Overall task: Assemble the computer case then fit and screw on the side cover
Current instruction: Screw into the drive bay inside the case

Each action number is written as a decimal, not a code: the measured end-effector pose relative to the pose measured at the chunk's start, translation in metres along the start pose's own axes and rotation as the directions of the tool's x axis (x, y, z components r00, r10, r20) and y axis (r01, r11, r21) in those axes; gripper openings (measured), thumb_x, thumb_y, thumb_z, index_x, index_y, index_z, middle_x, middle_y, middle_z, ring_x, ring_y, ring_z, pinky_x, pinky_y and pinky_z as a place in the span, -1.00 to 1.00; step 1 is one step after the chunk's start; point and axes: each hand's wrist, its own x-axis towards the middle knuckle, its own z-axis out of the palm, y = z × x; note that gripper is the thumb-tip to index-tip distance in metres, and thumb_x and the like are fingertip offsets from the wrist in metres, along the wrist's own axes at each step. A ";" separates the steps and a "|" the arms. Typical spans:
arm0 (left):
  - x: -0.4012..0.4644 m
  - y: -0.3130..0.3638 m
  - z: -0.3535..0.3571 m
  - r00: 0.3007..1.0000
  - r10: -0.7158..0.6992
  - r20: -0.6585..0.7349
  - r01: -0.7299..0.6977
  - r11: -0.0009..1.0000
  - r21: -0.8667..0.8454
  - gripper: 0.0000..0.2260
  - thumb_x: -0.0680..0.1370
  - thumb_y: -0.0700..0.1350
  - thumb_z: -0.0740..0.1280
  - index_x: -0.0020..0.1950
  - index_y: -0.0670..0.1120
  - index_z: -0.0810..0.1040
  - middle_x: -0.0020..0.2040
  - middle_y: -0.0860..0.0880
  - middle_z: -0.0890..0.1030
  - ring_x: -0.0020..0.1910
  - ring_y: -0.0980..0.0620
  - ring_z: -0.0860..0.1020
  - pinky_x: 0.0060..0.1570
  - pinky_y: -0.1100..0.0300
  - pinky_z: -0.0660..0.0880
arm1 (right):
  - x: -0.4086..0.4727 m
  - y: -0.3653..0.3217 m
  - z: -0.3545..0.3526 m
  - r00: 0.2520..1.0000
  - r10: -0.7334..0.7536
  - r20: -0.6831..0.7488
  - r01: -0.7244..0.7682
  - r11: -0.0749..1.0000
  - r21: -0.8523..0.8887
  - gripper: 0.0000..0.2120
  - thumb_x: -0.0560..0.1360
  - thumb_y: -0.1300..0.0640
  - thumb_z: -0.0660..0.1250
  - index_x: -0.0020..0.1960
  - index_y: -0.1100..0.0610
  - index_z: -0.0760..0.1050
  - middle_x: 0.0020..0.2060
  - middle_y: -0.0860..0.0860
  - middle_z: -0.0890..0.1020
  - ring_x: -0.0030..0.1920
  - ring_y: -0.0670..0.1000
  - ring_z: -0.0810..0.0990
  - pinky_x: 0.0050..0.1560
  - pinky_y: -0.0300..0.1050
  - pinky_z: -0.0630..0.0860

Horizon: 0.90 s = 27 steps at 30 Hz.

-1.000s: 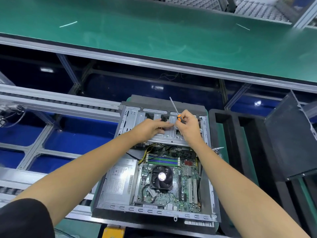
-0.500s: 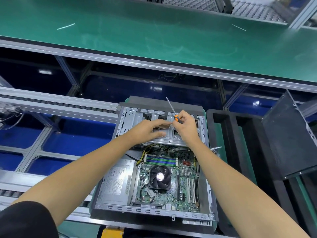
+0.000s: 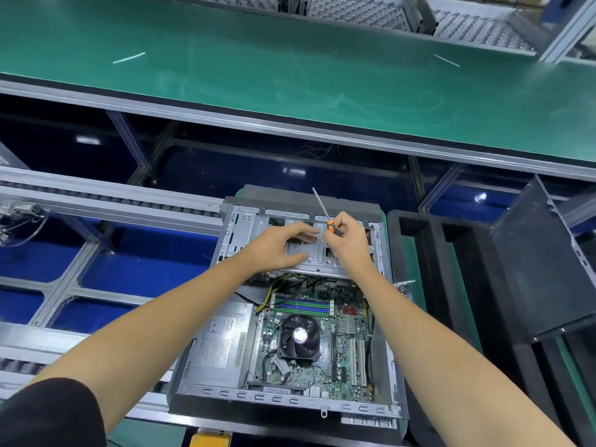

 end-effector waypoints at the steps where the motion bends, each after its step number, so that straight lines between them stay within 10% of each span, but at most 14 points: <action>1: 0.000 0.000 0.000 1.000 -0.006 -0.012 0.006 1.000 -0.004 -0.52 0.51 -0.10 0.48 0.40 0.10 0.47 0.22 0.19 0.64 0.24 0.30 0.56 0.29 0.38 0.42 | -0.001 -0.001 0.000 1.000 -0.002 0.001 0.002 1.000 0.007 -0.78 0.41 0.12 0.38 -0.27 -0.04 0.35 -0.45 -0.08 0.41 -0.44 -0.09 0.28 -0.42 -0.21 0.29; 27: -0.005 0.010 -0.001 0.959 -0.181 -0.218 0.145 0.974 -0.171 -0.84 0.65 -0.12 0.27 0.16 0.02 0.62 -0.06 0.13 0.72 -0.04 0.19 0.67 -0.01 0.20 0.59 | -0.002 -0.005 -0.002 0.999 0.018 0.030 -0.017 1.000 -0.020 -0.72 0.51 0.28 0.36 -0.25 0.03 0.33 -0.46 -0.16 0.39 -0.44 -0.14 0.27 -0.43 -0.28 0.29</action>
